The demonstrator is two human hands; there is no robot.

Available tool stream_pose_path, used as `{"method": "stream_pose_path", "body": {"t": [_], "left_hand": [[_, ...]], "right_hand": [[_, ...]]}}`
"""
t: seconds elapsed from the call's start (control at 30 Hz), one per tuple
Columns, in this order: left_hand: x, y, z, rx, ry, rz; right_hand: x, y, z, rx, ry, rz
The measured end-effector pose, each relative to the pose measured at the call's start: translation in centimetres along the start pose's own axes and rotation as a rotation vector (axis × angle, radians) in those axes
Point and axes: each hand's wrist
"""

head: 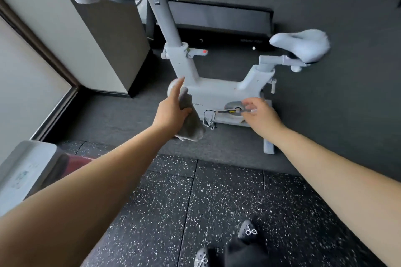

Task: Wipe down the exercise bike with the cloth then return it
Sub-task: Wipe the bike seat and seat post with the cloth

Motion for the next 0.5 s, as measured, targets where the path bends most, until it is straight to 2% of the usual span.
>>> {"method": "stream_pose_path", "body": {"t": [0.17, 0.37, 0.5], "left_hand": [[5.2, -5.5, 0.8, 0.175, 0.114, 0.166], [12.4, -12.6, 2.4, 0.174, 0.112, 0.155], [16.2, -16.3, 3.6, 0.143, 0.095, 0.112]], "right_hand": [[-6.6, -4.5, -0.7, 0.037, -0.09, 0.054], [-15.9, -9.4, 0.9, 0.023, -0.16, 0.023], [-21.1, -12.2, 2.5, 0.007, -0.146, -0.01]]}}
Point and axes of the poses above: each hand's wrist, its own z-axis towards the middle knuckle, its own x-axis out of the palm, y = z × x, and after that the axes turned 1 degree about z, right-handed
